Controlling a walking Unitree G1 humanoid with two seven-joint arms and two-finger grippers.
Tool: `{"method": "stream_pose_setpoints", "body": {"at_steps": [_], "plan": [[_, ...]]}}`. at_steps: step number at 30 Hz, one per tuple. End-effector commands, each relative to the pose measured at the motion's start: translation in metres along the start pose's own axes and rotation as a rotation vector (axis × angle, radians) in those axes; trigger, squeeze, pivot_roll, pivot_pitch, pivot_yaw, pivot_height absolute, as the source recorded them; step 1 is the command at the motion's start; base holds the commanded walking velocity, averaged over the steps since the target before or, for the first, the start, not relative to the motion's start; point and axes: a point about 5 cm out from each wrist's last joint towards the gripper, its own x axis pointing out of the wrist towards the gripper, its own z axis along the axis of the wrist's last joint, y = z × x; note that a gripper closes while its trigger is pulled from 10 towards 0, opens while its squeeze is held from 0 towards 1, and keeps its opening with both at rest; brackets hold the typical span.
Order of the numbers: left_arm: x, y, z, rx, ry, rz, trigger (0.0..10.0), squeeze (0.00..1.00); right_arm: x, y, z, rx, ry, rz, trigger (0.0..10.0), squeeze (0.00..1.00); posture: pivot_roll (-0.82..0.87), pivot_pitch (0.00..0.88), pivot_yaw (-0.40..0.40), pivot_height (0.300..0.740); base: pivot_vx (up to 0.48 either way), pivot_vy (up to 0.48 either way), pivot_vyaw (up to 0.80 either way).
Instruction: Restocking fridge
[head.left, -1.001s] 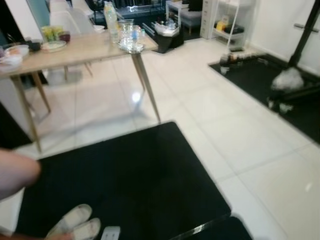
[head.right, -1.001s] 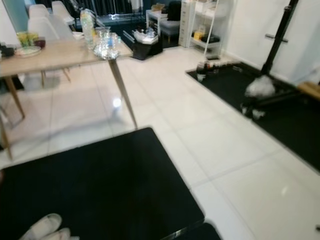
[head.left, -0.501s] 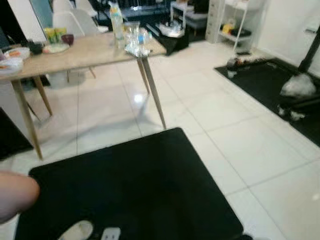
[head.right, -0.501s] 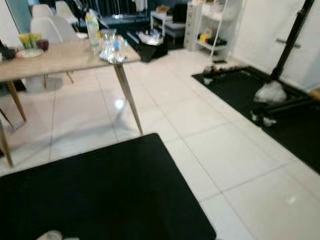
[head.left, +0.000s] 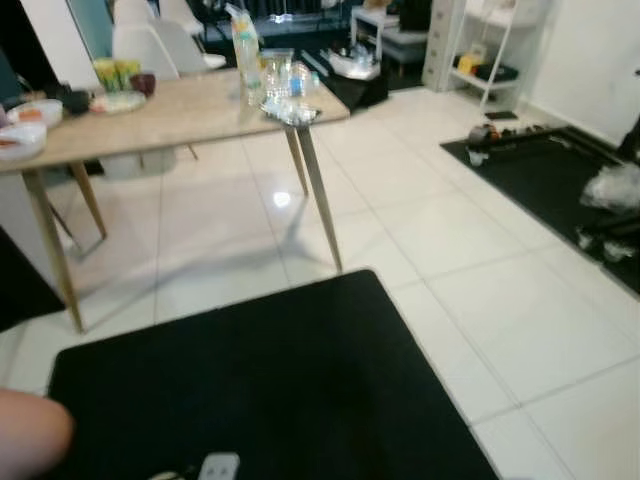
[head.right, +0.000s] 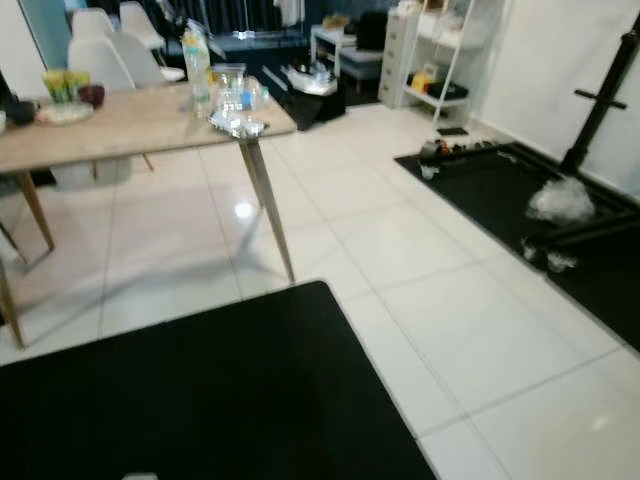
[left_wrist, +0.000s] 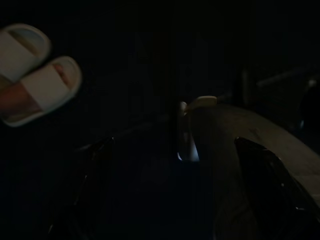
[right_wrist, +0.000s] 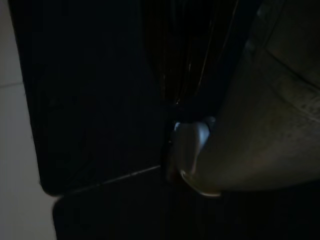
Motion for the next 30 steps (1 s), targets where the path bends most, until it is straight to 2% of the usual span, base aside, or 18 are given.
{"method": "stream_pose_setpoints", "body": {"at_steps": [1,30], "plan": [[-0.0015,0.0023,-0.0055,0.012,0.021,0.01,10.0,0.0,0.0004,0.0006,0.0007,-0.001,-0.001,-0.001,10.0,0.0,-0.03,0.0,0.013,0.74,0.42,0.0,0.0],[-0.0014,0.0024,-0.0045,0.01,0.016,0.011,10.0,0.0,0.0018,0.0047,0.0011,0.003,-0.001,0.003,10.0,0.0,-0.02,0.0,0.017,0.74,0.366,0.0,0.0]]}}
